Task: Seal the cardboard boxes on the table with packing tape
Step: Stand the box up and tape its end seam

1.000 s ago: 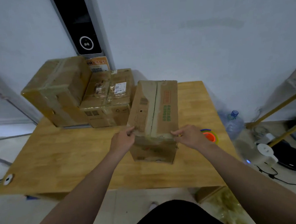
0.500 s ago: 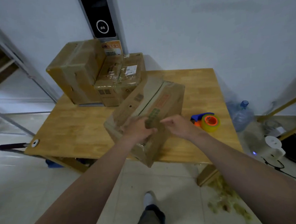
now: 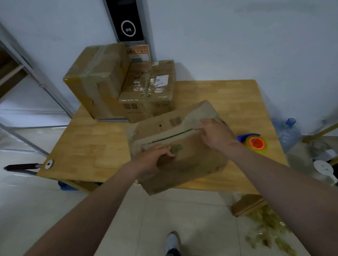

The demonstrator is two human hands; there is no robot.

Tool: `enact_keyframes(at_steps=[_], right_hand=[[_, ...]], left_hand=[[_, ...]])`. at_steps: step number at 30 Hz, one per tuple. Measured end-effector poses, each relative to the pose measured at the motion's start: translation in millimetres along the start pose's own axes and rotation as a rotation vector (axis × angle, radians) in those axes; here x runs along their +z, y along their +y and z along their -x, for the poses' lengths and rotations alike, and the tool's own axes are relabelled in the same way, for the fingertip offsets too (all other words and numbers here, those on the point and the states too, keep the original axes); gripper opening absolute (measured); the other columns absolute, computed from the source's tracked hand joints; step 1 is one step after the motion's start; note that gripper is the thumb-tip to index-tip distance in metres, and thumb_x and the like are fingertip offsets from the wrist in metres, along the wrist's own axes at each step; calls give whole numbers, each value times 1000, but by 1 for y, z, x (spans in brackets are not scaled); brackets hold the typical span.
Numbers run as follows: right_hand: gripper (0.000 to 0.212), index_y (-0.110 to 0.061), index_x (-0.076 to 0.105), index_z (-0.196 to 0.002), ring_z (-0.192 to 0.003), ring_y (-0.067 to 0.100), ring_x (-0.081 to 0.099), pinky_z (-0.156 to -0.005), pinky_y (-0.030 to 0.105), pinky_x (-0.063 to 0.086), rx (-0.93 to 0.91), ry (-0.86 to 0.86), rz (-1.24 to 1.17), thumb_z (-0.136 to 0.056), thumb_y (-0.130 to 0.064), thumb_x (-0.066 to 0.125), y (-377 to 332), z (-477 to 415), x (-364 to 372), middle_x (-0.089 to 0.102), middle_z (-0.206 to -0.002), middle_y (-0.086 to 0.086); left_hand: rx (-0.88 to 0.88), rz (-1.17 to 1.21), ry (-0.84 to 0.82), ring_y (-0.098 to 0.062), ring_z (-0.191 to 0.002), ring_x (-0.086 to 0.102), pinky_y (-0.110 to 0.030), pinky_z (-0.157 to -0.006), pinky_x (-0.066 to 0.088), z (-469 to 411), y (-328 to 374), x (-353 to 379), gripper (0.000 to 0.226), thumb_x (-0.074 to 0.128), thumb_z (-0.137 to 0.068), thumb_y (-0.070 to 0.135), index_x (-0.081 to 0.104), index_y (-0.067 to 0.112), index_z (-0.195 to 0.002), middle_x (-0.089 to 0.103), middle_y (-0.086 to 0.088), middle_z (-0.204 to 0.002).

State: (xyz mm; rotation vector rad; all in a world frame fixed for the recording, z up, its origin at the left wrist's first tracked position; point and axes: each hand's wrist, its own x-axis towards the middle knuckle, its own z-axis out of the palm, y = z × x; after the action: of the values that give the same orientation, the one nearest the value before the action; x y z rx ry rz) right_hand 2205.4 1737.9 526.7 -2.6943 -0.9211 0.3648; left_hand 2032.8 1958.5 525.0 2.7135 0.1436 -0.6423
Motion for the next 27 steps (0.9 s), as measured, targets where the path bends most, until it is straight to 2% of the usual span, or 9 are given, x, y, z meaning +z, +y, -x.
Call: enact_keyframes(at_steps=[3,5,8,10,12,16,19,23,27], right_hand=[[48,-41,50,-143,-153,30,10,-121,61,13,30,-45,43,-98,-28,60,-4,-11,10,23,-165,0],[66,-45,34,-152,-155,31,-2,-119,66,7,63,-140,49,-94,-49,64,-7,-20,12,6,-169,-3],[82,-48,13,-157,-154,32,-11,-118,69,9,56,-224,65,-92,-57,63,-11,-29,13,-7,-169,-6],[78,-49,14,-157,-152,32,-20,-118,68,11,75,-291,28,-94,-60,58,-9,-28,15,-16,-168,-7],[74,-49,14,-157,-151,31,-25,-120,61,12,96,-329,11,-96,-62,53,-4,-20,20,-21,-167,-6],[72,-47,11,-158,-152,37,-19,-122,53,9,116,-313,86,-98,-64,46,1,-2,18,-16,-168,0],[71,-48,14,-157,-152,39,-12,-124,52,6,123,-311,104,-96,-66,45,15,16,17,-11,-168,4],[67,-47,16,-157,-147,44,-2,-122,50,10,149,-246,129,-98,-63,42,33,59,20,-3,-167,6],[62,-44,18,-157,-143,42,5,-119,47,20,208,-176,124,-100,-57,40,53,108,19,6,-163,8]], left_hand=[[-52,73,87,-15,-149,33,-39,-120,27,19,-49,-13,56,67,-88,-3,64,41,-122,39,14,-160],[-117,148,147,-17,-144,42,-35,-116,35,24,-67,-18,53,65,-88,-6,65,42,-111,47,10,-155],[-192,118,141,-22,-144,40,-53,-117,32,22,-52,-17,62,62,-89,-1,58,54,-118,44,10,-155],[-212,108,108,-25,-151,25,-72,-117,14,18,-27,-11,66,58,-90,3,55,54,-132,34,10,-160],[-194,156,106,-24,-156,6,-82,-110,-2,10,4,-1,66,58,-89,8,53,51,-138,29,9,-162],[-231,314,124,-29,-157,-6,-81,-107,-16,-10,62,22,50,66,-89,43,56,32,-137,17,-7,-165],[-289,339,121,-39,-154,-17,-81,-103,-18,-18,107,41,78,69,-80,67,45,25,-142,2,-11,-169],[-226,242,43,-54,-143,-35,-81,-98,-24,-18,159,70,108,77,-69,71,26,36,-157,-15,-5,-170],[-113,137,-9,-51,-144,-34,-81,-101,-22,-14,169,75,109,78,-67,69,24,44,-158,-13,1,-171]])
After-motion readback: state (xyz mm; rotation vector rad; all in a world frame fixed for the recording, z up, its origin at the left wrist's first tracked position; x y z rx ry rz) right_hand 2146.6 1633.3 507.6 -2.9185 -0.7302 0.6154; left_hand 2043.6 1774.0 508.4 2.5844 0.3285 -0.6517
